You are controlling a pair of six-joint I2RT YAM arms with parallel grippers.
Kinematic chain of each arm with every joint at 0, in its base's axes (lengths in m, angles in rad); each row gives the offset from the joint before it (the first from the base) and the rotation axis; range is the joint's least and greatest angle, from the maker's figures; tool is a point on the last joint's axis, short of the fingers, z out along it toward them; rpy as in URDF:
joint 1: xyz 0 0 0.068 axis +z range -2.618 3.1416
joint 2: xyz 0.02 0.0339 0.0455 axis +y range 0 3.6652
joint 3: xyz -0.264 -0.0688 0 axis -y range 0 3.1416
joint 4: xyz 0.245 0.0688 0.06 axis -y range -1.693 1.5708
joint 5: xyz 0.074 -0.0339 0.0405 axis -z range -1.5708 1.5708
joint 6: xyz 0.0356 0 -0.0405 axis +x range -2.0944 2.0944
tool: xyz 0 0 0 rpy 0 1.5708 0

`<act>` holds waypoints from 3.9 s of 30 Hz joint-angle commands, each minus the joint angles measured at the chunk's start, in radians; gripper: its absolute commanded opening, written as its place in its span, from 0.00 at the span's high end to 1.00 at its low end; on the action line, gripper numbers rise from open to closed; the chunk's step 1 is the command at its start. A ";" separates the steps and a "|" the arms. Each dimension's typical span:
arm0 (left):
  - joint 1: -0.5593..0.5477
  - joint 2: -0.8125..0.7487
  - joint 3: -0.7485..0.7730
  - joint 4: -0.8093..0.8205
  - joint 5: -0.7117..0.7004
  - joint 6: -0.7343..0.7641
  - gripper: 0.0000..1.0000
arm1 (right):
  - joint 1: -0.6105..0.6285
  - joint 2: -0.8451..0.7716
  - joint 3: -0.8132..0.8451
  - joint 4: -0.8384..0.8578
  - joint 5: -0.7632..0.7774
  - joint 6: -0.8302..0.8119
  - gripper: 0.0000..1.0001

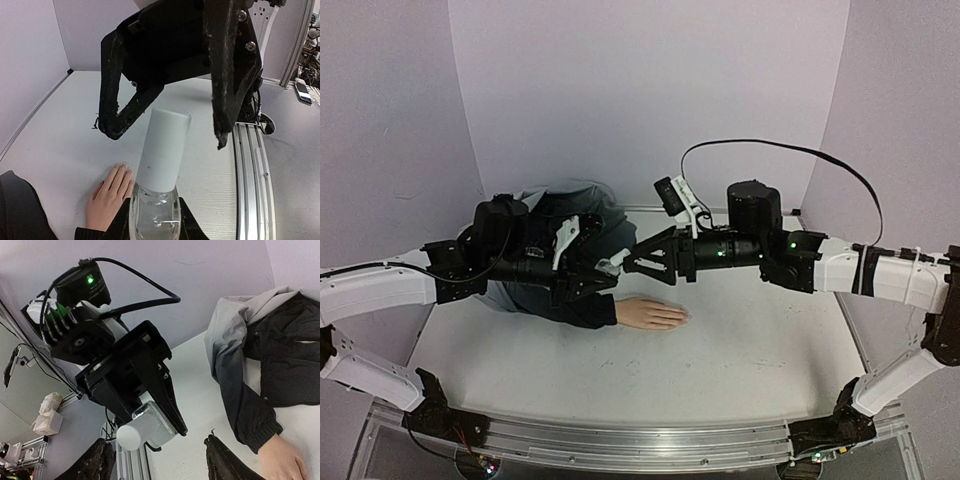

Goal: Paint the nails

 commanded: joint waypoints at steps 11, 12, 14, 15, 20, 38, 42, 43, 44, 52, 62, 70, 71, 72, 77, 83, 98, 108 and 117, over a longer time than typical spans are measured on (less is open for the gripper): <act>0.002 -0.009 0.049 0.068 0.055 -0.011 1.00 | -0.002 0.063 0.072 0.179 -0.108 0.055 0.62; 0.001 -0.010 0.049 0.068 0.057 -0.010 1.00 | -0.002 0.066 0.073 0.180 -0.104 0.059 0.64; 0.001 -0.010 0.048 0.068 0.060 -0.010 1.00 | -0.001 0.073 0.078 0.185 -0.106 0.068 0.65; 0.000 -0.010 0.049 0.068 0.061 -0.011 1.00 | 0.000 0.076 0.078 0.192 -0.116 0.073 0.64; 0.001 -0.015 0.048 0.068 0.060 -0.010 1.00 | 0.001 0.072 0.072 0.208 -0.127 0.087 0.53; 0.002 -0.026 0.051 0.066 -0.172 -0.042 1.00 | 0.045 0.149 0.128 0.146 -0.040 0.060 1.00; 0.002 -0.038 0.045 0.066 -0.380 -0.035 1.00 | 0.085 0.241 0.252 -0.067 0.239 0.058 1.00; 0.002 -0.040 0.042 0.066 -0.423 -0.037 1.00 | 0.103 0.269 0.279 -0.091 0.305 0.082 1.00; 0.002 -0.042 0.042 0.066 -0.459 -0.037 1.00 | 0.132 0.308 0.304 -0.099 0.364 0.120 1.00; 0.004 -0.046 0.036 0.068 -0.542 -0.021 1.00 | 0.326 0.524 0.529 -0.142 0.721 0.523 1.00; 0.004 -0.036 0.042 0.064 -0.523 -0.008 1.00 | 0.290 0.254 0.337 -0.084 0.832 0.375 0.42; 0.004 -0.016 0.047 0.062 -0.491 -0.019 1.00 | 0.221 0.006 0.132 -0.086 0.802 0.280 0.03; 0.004 -0.014 0.047 0.061 -0.463 -0.021 1.00 | 0.211 -0.015 0.111 -0.085 0.791 0.261 0.02; 0.004 -0.012 0.049 0.060 -0.432 -0.023 1.00 | 0.195 -0.031 0.093 -0.084 0.772 0.242 0.02; 0.008 -0.023 0.051 0.060 -0.123 -0.021 1.00 | 0.085 -0.091 0.002 -0.006 0.454 0.045 0.18; 0.008 -0.004 0.070 0.060 0.253 -0.032 1.00 | 0.068 -0.166 -0.129 0.214 0.083 -0.100 0.27; 0.008 0.024 0.076 0.060 0.317 -0.041 1.00 | 0.065 0.029 0.050 0.269 -0.097 -0.019 0.53; 0.009 0.004 0.077 0.060 0.146 -0.072 1.00 | 0.069 0.085 0.022 0.330 -0.109 0.018 1.00; 0.008 -0.034 0.076 0.071 -0.314 -0.106 1.00 | 0.250 0.243 0.091 0.147 0.899 0.308 1.00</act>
